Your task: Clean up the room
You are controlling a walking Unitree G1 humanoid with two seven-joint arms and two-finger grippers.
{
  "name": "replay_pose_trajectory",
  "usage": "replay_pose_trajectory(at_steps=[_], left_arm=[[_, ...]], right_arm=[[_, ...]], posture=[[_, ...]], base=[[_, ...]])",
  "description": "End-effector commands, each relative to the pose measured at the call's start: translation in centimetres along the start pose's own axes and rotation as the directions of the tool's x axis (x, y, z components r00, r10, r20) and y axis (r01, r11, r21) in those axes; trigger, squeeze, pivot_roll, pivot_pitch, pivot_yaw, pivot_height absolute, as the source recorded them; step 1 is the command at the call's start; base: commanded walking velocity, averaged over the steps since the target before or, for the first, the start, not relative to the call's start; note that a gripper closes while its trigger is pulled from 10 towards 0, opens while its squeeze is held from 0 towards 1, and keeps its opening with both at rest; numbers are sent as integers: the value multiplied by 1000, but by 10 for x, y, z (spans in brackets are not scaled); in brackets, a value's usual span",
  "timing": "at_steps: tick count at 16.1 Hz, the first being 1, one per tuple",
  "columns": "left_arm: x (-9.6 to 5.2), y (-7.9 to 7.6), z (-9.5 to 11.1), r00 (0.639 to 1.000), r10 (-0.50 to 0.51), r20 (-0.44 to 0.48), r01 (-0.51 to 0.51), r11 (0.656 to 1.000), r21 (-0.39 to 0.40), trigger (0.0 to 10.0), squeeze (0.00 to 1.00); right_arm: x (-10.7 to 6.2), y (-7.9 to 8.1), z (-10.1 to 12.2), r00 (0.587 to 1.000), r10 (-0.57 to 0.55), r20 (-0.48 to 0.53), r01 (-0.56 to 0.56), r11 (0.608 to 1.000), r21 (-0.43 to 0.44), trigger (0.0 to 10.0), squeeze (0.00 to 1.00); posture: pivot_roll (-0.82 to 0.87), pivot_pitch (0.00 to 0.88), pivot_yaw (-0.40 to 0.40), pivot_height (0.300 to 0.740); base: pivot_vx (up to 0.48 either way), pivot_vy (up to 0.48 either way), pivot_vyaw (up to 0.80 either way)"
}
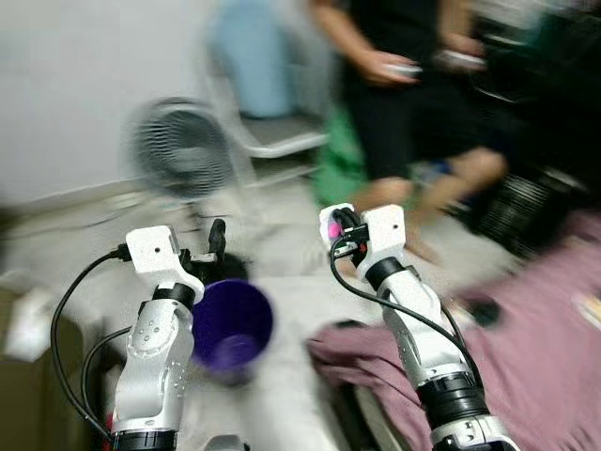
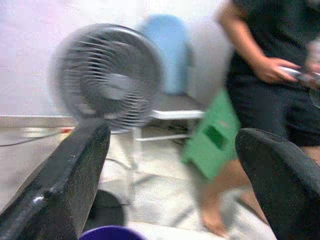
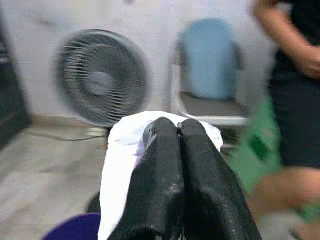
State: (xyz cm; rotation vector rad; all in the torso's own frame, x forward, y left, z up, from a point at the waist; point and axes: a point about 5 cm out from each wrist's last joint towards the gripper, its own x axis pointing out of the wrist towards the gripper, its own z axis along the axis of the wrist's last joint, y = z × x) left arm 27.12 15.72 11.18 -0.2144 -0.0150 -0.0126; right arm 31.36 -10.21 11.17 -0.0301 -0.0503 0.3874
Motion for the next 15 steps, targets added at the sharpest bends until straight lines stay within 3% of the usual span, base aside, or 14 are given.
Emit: replay_pose_trajectory(at_steps=[1,15], left_arm=[[2,-2,-3,1000,2,-15,-2,1000,5,10000,0],[4,-4,-2,1000,-18,-7,18,1000,-4,10000,0]], right_arm=[[3,-2,3,1000,0,10,0,1000,-11,10000,0],[5,-3,4,1000,-2,19,2,1000,-22,10000,0]], posture=[[18,3,-21,740],[14,0,-23,740]], base=[[0,0,800],[0,0,800]])
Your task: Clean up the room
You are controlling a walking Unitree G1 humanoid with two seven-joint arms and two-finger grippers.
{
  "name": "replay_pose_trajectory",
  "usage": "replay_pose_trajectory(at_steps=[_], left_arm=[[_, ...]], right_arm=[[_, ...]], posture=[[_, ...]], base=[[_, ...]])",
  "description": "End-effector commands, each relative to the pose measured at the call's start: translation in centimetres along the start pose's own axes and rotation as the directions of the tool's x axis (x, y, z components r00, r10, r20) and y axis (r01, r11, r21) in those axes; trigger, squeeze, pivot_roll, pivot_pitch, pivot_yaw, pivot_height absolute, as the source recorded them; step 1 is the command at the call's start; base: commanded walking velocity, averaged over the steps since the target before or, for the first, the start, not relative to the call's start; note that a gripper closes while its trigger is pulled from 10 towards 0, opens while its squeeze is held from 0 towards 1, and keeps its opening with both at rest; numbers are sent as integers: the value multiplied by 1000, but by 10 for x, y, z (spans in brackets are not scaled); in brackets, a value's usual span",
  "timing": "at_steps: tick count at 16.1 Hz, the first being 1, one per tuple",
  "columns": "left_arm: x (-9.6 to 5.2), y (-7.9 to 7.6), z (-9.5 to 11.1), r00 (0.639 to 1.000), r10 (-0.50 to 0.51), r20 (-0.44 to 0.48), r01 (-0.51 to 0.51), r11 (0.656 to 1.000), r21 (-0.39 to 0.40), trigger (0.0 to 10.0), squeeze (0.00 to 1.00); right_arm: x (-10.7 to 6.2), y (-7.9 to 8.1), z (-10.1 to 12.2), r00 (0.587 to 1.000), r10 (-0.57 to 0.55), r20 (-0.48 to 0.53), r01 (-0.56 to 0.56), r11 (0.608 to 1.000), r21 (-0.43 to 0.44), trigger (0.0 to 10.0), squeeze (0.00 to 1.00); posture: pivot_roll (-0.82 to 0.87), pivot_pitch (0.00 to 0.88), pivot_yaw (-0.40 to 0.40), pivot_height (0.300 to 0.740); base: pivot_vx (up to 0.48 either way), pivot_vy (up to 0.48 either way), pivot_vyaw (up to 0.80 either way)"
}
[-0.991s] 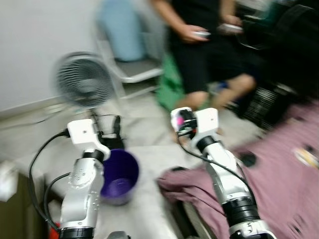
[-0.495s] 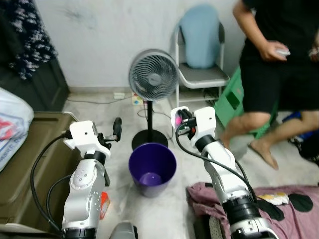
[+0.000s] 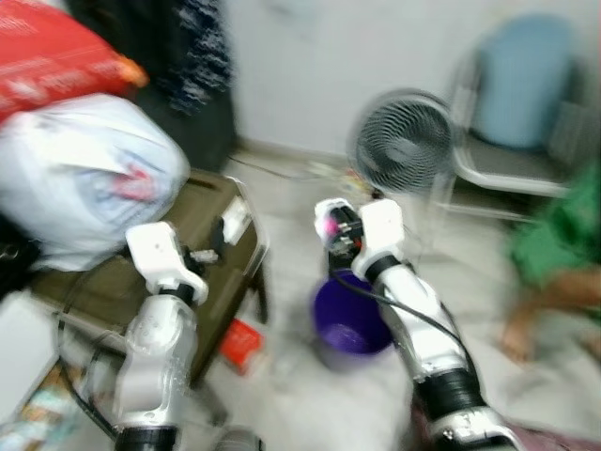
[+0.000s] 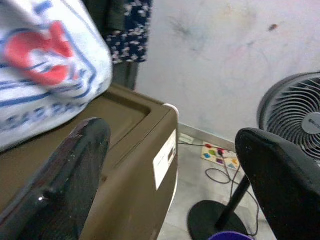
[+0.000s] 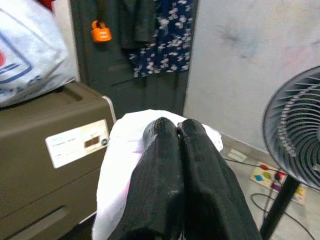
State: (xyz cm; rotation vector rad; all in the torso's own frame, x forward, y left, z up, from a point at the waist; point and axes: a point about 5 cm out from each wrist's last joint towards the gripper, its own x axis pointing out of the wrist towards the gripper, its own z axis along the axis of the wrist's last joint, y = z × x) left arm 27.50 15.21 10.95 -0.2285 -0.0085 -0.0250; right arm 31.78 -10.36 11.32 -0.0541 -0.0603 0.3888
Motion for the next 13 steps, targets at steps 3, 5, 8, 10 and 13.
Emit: replay_pose_trajectory(at_steps=[3,5,8,10,13], left_arm=[[0,-2,2,1000,-26,16,26,1000,5,10000,0],[1,-2,2,1000,-28,15,27,1000,4,10000,0],[1,-2,2,1000,-29,13,28,1000,5,10000,0],[1,-3,2,999,-37,18,37,999,6,10000,0],[0,-3,3,999,-46,27,45,999,5,10000,0]], right_arm=[[2,-2,2,1000,-10,11,10,1000,17,10000,0],[2,-2,1,1000,-12,5,12,1000,20,10000,0],[3,-5,-2,999,-29,-25,30,999,42,10000,0],[3,-4,-2,999,-24,-21,25,999,35,10000,0],[3,-3,-2,999,-25,-20,26,999,37,10000,0]], posture=[[14,0,-24,740],[14,0,-24,740],[14,0,-24,740],[14,0,-24,740],[15,0,-23,740]], base=[[0,0,0],[0,0,0],[0,0,-800],[0,0,-800],[86,0,-800]])
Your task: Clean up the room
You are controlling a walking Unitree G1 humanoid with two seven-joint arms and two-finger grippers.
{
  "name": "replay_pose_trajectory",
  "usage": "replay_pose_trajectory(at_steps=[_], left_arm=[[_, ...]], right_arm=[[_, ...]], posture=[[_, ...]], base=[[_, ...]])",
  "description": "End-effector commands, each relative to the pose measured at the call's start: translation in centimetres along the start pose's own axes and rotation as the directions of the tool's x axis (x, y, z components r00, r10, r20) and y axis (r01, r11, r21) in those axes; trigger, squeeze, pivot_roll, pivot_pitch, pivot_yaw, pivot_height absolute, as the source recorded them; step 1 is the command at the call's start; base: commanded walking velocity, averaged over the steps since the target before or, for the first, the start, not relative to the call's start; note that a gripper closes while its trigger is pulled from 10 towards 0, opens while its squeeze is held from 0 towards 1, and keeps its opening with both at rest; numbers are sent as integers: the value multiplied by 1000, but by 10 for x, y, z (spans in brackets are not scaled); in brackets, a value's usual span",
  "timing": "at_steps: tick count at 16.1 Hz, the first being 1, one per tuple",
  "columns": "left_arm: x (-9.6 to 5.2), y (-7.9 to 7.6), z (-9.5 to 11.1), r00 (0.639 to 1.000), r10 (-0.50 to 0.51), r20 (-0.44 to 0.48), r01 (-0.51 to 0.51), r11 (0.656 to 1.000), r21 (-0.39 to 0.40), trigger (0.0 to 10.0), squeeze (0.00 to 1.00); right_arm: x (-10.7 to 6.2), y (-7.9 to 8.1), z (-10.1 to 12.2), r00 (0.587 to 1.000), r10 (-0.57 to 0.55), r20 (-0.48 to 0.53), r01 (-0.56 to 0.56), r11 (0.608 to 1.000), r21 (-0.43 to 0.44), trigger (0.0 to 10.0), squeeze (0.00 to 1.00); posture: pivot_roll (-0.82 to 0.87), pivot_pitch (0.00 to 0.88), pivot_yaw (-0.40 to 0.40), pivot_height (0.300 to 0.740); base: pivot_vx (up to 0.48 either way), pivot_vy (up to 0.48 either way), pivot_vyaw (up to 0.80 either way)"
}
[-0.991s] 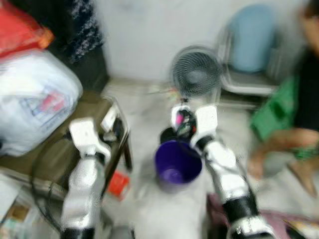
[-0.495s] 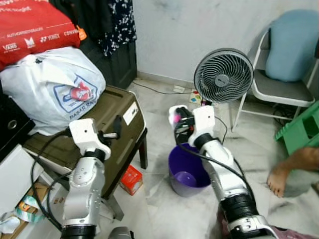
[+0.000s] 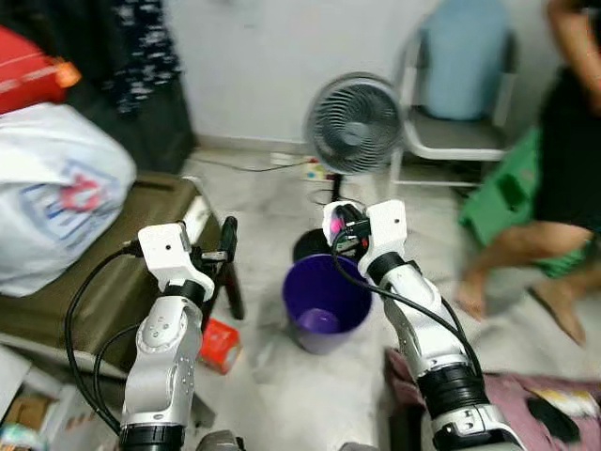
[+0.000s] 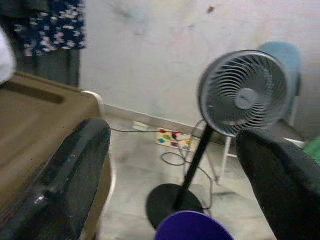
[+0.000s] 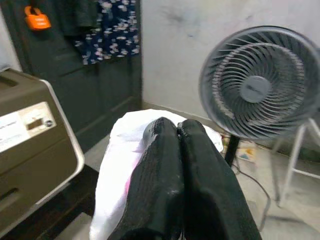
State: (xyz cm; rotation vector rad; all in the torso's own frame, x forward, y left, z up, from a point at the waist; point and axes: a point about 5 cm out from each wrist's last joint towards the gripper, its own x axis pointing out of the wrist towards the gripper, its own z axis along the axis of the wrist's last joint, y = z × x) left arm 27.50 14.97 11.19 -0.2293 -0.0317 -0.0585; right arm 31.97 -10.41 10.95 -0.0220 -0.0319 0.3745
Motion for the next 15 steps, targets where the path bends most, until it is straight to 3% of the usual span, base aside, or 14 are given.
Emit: replay_pose_trajectory(at_steps=[1,3,15], left_arm=[[0,0,2,1000,-11,10,11,1000,4,10000,0],[0,-1,2,1000,-14,12,14,1000,3,10000,0],[3,-1,4,999,-25,23,25,1000,-8,10000,0]], right_arm=[[2,-2,2,1000,-11,4,11,1000,2,10000,0],[2,-3,3,1000,-13,5,13,1000,4,10000,0],[5,-5,5,1000,-21,16,21,1000,14,10000,0]], posture=[[15,0,-23,740],[15,0,-23,740],[12,0,-23,740]], base=[[289,0,-800],[317,0,-800],[400,0,0]])
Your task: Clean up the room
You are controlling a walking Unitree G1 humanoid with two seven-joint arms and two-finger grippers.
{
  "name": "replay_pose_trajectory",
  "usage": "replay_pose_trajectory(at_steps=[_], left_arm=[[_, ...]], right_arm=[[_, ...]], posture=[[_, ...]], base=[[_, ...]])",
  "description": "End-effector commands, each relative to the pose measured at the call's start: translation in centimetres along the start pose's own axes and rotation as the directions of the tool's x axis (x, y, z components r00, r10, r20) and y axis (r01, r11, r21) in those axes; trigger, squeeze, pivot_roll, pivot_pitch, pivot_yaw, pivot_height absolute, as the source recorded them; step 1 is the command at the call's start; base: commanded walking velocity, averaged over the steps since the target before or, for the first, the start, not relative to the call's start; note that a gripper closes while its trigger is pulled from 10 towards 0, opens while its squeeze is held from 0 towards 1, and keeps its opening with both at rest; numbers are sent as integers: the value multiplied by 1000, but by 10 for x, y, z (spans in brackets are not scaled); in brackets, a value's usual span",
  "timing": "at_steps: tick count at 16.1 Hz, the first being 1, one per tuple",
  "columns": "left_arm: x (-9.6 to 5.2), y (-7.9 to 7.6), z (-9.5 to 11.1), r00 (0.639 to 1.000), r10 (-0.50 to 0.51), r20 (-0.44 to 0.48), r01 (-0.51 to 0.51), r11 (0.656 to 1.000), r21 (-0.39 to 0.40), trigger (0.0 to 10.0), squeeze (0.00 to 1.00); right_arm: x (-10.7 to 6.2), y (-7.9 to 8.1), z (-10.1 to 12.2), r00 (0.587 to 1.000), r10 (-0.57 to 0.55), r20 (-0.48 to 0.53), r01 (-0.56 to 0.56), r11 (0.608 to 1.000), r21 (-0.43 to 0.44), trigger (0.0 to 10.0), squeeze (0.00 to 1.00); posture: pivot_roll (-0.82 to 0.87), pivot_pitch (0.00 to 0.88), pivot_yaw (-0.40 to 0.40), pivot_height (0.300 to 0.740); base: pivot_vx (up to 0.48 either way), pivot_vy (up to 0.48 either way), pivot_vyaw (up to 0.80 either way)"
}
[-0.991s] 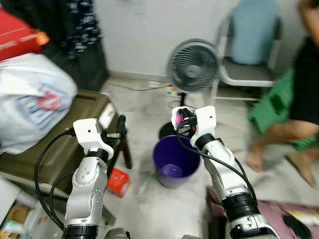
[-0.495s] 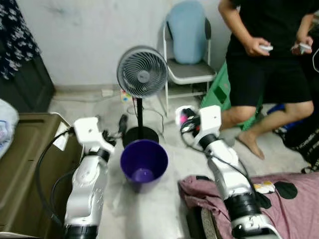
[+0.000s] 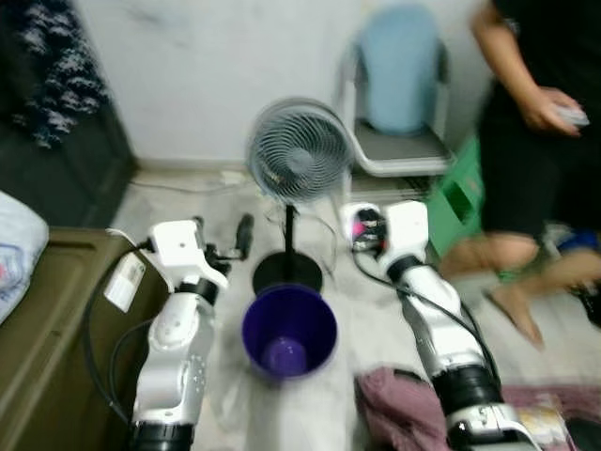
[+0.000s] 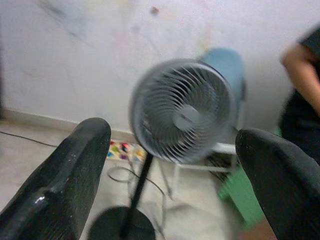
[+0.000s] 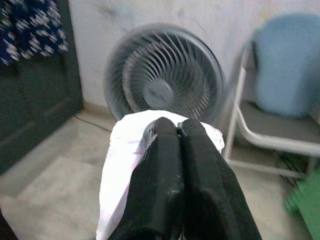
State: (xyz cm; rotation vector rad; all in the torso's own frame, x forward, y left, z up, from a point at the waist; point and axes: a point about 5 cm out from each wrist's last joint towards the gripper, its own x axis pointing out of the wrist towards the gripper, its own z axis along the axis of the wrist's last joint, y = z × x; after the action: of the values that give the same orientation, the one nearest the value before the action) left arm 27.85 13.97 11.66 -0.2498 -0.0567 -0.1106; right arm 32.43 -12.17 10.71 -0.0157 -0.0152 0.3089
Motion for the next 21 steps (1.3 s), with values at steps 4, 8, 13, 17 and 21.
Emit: replay_pose_trajectory(at_steps=[4,8,13,17,21], left_arm=[[-2,11,2,999,45,3,-45,999,22,10000,0],[-3,16,5,997,74,19,-74,997,10,10000,0],[-5,29,5,998,57,-3,-56,998,36,10000,0],[0,34,11,999,25,25,-28,989,144,10000,0],[0,36,14,999,2,40,-9,984,175,10000,0]], right_arm=[[6,14,8,998,46,36,-46,999,7,10000,0],[7,18,11,996,78,53,-76,997,-26,10000,0],[12,14,10,998,52,35,-51,998,-33,10000,0],[18,9,6,1000,6,-14,-6,999,-52,10000,0],[17,3,3,998,-53,-32,51,998,-44,10000,0]], posture=[[12,0,-23,740],[21,0,-25,740],[35,0,-32,740],[32,0,-37,740],[32,0,-33,740]], base=[[277,0,0],[0,0,400],[0,0,800],[0,0,0],[0,0,-800]])
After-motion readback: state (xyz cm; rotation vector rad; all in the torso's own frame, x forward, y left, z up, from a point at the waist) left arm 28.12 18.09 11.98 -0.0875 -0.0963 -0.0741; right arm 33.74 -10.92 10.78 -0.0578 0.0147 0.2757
